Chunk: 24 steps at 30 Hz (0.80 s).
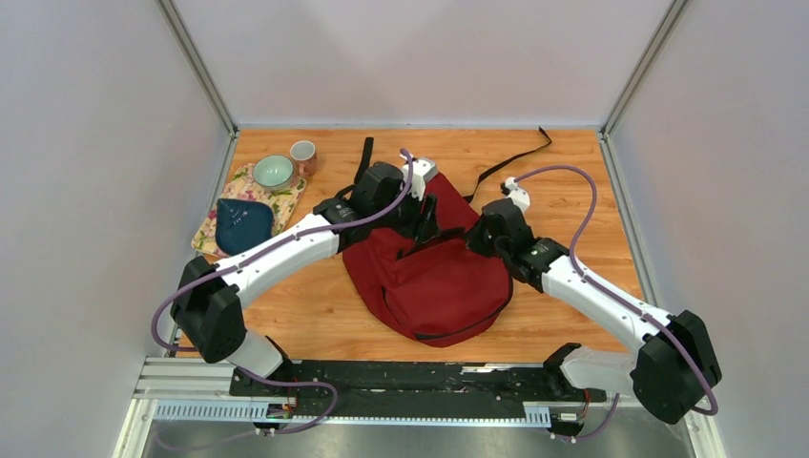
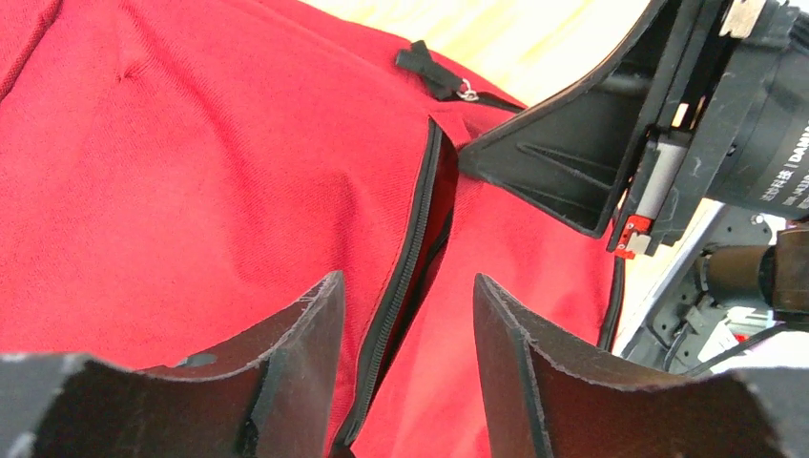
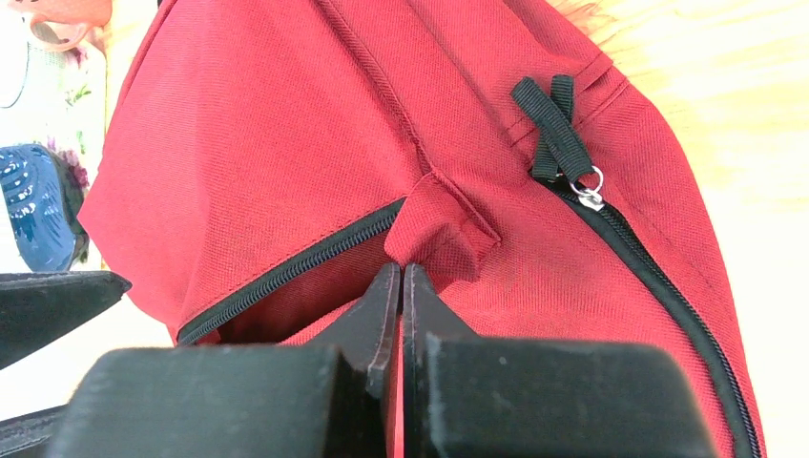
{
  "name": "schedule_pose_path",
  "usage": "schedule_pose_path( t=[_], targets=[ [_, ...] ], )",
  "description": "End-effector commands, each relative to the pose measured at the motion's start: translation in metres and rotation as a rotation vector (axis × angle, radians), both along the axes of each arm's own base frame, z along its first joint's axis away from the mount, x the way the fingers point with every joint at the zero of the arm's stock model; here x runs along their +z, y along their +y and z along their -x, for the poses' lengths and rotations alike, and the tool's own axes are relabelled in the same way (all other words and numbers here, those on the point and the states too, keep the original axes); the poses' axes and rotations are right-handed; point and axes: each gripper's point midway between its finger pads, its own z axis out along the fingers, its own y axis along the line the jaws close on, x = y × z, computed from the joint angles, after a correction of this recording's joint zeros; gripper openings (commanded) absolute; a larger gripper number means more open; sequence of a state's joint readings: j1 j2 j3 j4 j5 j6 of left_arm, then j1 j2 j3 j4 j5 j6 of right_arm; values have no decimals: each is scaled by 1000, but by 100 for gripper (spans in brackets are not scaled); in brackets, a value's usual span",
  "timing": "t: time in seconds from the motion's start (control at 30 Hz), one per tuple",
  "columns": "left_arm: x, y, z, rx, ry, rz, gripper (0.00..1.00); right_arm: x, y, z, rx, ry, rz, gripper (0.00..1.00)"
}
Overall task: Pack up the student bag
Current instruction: Zip the student bag at the center of the board.
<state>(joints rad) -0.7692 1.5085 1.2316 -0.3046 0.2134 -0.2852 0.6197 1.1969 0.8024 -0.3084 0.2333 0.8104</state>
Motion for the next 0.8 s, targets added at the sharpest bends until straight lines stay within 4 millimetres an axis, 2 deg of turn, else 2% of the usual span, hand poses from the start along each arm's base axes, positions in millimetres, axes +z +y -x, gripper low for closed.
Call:
schedule_pose_path(
  t=[0.0,0.17,0.2,0.23,0.33,0.53,0.67,0.77],
  targets=[
    [27,-8,-12,10,-34,105,58,19,5,-2,34,-64,-37,0],
    [9,-15,-18,14,76,164,46,24,6,-1,39,-77,-45,0],
    [5,-17,-16,12,92,173,43,25,6,-2,39,-79,-45,0],
    [-7,-19,-13,16,131,174,42,26,6,-2,39,-81,-47,0],
    [-19,-30,-4,-30,207,233,35,27,6,-1,40,-84,-48,0],
    [-42,-38,8,-68,324,237,25,27,6,-2,43,-82,-50,0],
    [-44,-33,8,-52,314,219,24,27,5,-2,42,-81,-49,0],
    [-37,-28,5,-31,272,200,24,26,5,-2,41,-79,-46,0]
  ],
)
